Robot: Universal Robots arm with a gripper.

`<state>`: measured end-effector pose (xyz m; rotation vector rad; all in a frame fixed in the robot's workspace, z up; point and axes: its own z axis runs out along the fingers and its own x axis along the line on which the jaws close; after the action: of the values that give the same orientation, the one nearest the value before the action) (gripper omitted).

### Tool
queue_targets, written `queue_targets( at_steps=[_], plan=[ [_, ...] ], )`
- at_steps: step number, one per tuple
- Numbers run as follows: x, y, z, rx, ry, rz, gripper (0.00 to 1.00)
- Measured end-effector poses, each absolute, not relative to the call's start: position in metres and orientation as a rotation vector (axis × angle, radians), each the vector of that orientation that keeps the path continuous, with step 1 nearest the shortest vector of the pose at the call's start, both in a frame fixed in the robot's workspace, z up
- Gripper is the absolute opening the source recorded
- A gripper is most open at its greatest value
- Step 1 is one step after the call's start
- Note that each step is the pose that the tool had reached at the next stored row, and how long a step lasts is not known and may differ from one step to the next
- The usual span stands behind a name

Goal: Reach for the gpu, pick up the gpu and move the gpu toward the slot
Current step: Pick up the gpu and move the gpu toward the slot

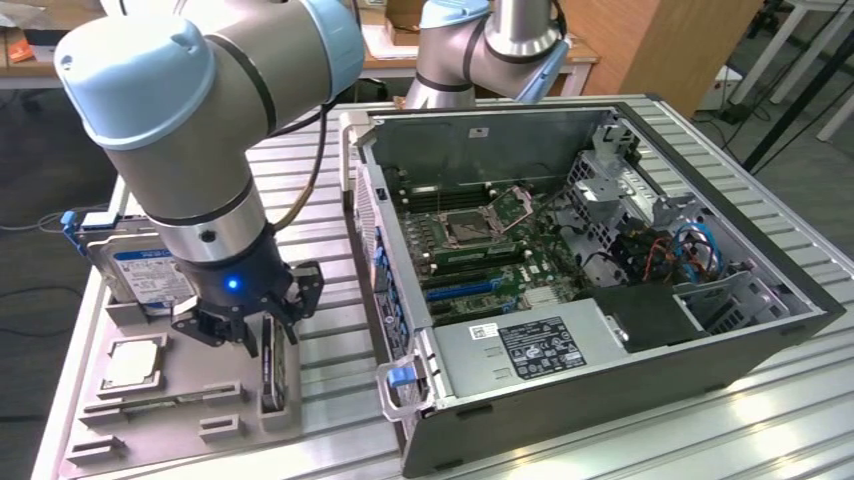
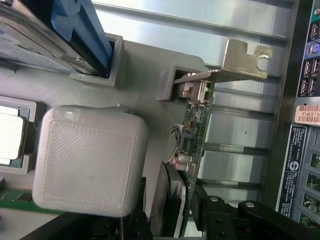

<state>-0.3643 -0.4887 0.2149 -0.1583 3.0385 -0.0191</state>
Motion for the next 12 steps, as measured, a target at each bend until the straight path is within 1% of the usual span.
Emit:
queue_targets(
  at_steps=[12],
  plan=[
    [-0.3643,-0.4877,0.2141,-0.159,3.039,-0.026,0.47]
  ],
)
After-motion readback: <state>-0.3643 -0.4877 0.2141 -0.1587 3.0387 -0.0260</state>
